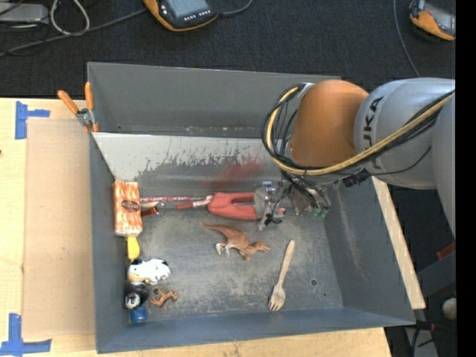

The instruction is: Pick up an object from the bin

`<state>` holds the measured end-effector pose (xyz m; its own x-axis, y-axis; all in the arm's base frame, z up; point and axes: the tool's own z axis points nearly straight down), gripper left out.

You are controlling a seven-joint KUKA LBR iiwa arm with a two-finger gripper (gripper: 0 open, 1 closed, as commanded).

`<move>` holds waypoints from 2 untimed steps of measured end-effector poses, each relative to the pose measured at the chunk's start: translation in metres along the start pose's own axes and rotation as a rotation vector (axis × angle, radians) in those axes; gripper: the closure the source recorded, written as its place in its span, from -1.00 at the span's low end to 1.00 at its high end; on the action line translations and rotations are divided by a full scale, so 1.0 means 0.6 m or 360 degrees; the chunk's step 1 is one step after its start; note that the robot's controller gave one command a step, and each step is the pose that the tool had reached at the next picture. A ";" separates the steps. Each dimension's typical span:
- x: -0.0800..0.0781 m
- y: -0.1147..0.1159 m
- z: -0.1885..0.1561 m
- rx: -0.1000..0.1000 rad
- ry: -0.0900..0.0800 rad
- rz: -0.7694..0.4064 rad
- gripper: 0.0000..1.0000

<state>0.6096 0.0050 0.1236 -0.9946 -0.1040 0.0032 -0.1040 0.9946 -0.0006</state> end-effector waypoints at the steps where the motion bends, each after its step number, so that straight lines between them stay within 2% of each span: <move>1: -0.010 0.030 -0.128 0.0002 -0.0011 -0.0283 1.00; 2: -0.015 -0.014 -0.246 0.0000 -0.0008 -0.0286 1.00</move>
Offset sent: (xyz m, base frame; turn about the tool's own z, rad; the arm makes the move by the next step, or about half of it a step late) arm 0.0107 -0.0115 0.1522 -0.1757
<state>0.6199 -0.0022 0.2714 -0.9600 -0.2800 -0.0017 -0.2800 0.9600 -0.0002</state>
